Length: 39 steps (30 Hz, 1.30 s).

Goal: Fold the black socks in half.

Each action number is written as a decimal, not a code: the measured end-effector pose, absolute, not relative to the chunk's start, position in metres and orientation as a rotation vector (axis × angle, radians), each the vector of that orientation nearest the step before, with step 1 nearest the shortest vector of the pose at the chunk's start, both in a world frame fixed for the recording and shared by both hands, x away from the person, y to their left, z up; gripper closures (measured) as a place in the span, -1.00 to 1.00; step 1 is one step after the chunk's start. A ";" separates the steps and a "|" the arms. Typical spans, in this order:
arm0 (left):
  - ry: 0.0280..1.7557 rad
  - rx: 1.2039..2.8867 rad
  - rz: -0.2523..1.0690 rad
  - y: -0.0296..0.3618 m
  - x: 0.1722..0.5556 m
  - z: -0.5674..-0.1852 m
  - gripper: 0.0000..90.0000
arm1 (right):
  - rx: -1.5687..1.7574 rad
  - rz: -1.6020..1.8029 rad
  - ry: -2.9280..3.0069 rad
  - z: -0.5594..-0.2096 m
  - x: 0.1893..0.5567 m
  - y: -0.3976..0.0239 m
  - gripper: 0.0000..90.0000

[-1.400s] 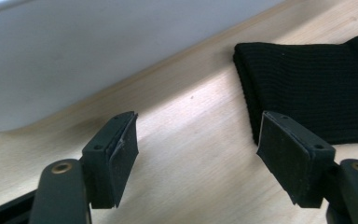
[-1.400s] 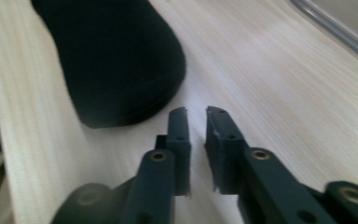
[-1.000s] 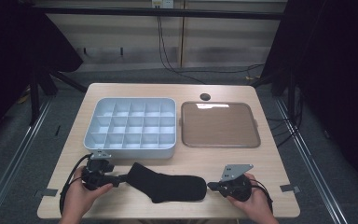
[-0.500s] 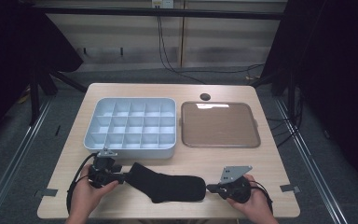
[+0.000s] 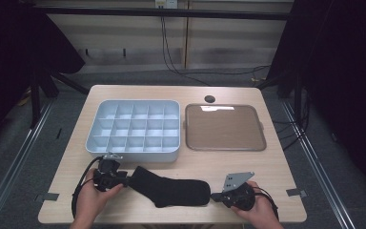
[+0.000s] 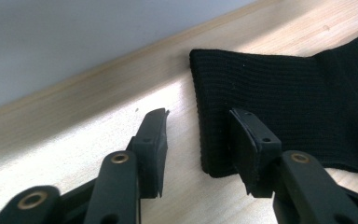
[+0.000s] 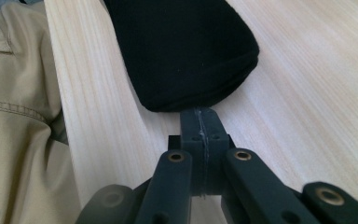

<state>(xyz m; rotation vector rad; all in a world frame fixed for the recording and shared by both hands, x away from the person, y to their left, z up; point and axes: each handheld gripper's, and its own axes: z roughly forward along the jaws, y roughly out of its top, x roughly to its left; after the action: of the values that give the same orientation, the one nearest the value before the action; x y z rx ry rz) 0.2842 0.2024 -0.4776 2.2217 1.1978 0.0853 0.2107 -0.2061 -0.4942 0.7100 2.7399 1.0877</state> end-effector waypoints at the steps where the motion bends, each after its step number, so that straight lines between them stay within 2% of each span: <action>1: 1.201 2.220 0.088 0.202 0.284 -0.478 0.28 | 0.714 1.080 2.743 -0.494 0.210 -0.206 1.00; 5: 1.204 2.231 0.084 0.201 0.284 -0.478 0.33 | 0.711 1.084 2.752 -0.494 0.210 -0.207 1.00; 10: 1.191 2.244 0.056 0.197 0.284 -0.481 0.54 | 0.727 1.097 2.758 -0.495 0.209 -0.205 1.00; 17: 1.205 2.213 0.005 0.199 0.284 -0.483 0.69 | 0.737 1.093 2.753 -0.495 0.208 -0.204 1.00; 28: 1.215 2.240 0.019 0.194 0.284 -0.480 0.78 | 0.768 1.111 2.751 -0.495 0.210 -0.204 1.00; 39: 1.218 2.195 0.021 0.197 0.285 -0.467 0.82 | 0.784 1.120 2.747 -0.496 0.210 -0.203 1.00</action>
<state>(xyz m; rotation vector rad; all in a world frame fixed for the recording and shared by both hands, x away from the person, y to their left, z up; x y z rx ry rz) 0.2851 0.1966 -0.4675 2.1946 1.2184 0.0213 0.2105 -0.2031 -0.4959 0.7842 2.7474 1.1198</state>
